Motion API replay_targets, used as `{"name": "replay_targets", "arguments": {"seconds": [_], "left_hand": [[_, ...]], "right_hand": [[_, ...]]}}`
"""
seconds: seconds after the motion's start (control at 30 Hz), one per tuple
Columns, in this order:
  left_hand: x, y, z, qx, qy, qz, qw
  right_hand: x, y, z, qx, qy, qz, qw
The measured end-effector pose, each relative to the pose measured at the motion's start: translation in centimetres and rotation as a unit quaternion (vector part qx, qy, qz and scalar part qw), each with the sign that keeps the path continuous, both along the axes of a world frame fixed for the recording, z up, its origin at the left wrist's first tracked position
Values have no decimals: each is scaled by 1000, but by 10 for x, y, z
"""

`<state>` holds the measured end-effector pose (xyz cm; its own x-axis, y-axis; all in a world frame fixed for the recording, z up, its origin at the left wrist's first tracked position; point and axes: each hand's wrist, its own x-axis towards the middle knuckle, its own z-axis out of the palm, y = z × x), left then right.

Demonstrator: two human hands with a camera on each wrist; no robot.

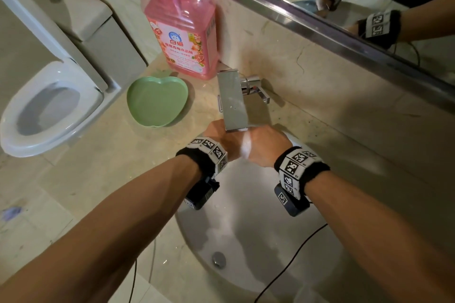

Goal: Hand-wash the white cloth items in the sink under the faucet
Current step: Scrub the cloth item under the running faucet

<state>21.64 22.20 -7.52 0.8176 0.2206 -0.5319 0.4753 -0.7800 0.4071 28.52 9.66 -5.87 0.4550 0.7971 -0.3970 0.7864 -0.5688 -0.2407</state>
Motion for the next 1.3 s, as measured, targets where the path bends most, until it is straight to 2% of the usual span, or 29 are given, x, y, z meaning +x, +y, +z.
{"name": "replay_targets", "arguments": {"seconds": [0.1, 0.17, 0.27, 0.4, 0.47, 0.53, 0.6, 0.77, 0.93, 1.07, 1.17, 1.23, 1.3], "left_hand": [[0, -2, -3, 46, 10, -54, 997], [-6, 1, -11, 72, 15, -55, 996], [-6, 4, -9, 26, 7, -98, 995], [-16, 12, 2, -37, -24, -92, 995], [-31, 18, 5, -105, -35, -18, 994], [-44, 23, 11, -148, -59, 37, 986], [-55, 24, 16, -174, -79, 55, 980], [-72, 28, 8, -150, -117, 145, 971], [-80, 31, -4, -157, -136, 212, 955], [-76, 27, -7, -166, -151, 211, 951], [-64, 26, -3, -203, -176, 202, 942], [-54, 24, 2, -205, -169, 156, 952], [-44, 21, 6, -146, -141, 95, 975]], "right_hand": [[2, -1, -5, -7, -11, -3, 1000], [3, -2, -9, 2, -5, -17, 1000], [0, -4, -13, 44, -5, -22, 999], [2, -3, -11, 82, 26, -24, 996], [2, 0, -7, 99, 66, 48, 992], [-2, 4, 1, 146, 138, 100, 975], [-9, 9, 2, 168, 178, 73, 967], [-25, 27, -7, 104, 142, -57, 983], [-30, 19, -5, 192, 178, -102, 960], [-27, 6, -3, 211, 196, -128, 949], [-16, -7, 0, 220, 183, -132, 949], [-10, -15, 4, 217, 190, -147, 946], [-6, -22, 8, 206, 192, -161, 946]]}}
